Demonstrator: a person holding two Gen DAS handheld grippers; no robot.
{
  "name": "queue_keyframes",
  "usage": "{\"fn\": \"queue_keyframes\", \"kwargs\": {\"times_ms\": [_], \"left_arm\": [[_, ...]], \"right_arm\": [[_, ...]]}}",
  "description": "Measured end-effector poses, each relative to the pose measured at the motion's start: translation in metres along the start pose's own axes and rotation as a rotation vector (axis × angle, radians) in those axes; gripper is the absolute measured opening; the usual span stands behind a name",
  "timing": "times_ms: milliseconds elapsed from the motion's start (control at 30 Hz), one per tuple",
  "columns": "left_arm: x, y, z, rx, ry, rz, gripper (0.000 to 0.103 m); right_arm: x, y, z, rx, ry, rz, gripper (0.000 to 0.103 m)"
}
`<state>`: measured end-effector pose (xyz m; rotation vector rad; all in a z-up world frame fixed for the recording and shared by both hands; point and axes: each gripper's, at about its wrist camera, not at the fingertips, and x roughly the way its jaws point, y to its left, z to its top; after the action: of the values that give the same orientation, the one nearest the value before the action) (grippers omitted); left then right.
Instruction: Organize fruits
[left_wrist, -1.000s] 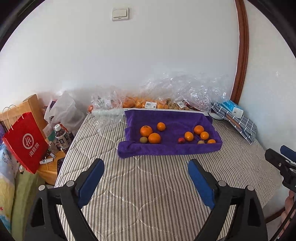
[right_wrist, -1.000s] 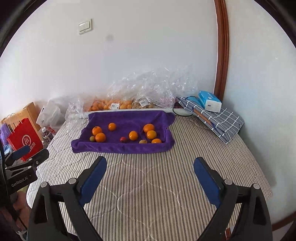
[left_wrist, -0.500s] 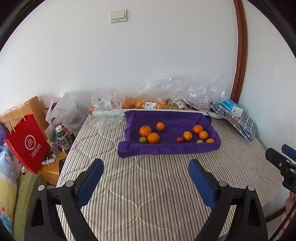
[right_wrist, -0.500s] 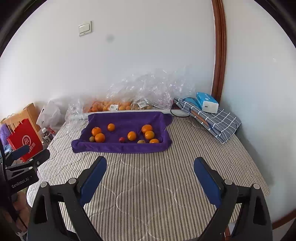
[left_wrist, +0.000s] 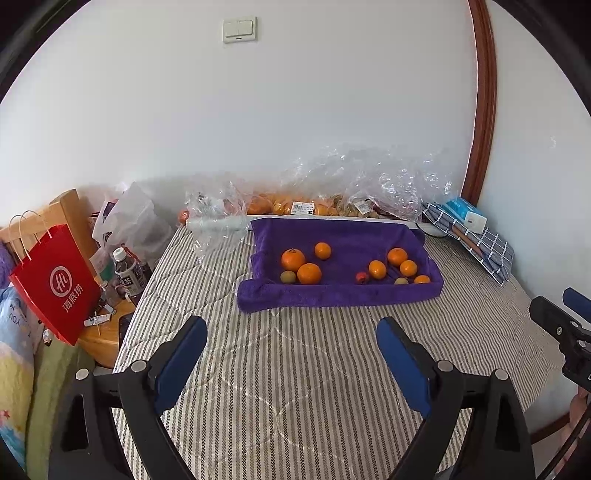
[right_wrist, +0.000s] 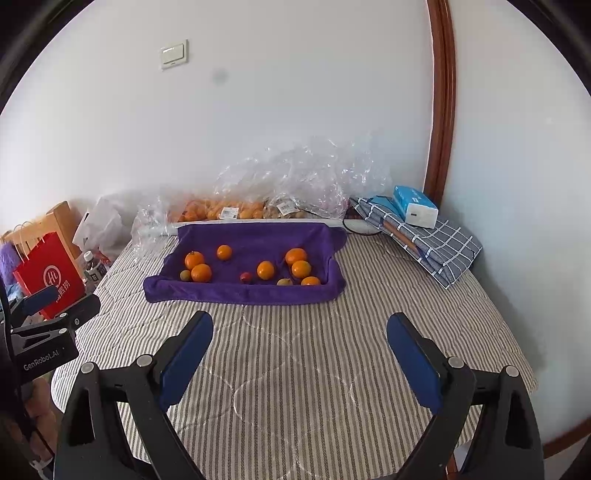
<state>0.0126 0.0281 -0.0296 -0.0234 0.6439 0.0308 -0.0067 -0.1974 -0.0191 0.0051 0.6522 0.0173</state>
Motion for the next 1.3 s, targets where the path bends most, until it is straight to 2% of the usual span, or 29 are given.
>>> {"fn": "queue_keyframes", "kwargs": {"times_ms": [1300], "left_arm": [[-0.0088,-0.003,0.0027,0.017,-0.016,-0.024,0.093]], "right_arm": [[-0.0051,-0.0032,-0.0008,0.023,-0.01,0.013,0.094]]}}
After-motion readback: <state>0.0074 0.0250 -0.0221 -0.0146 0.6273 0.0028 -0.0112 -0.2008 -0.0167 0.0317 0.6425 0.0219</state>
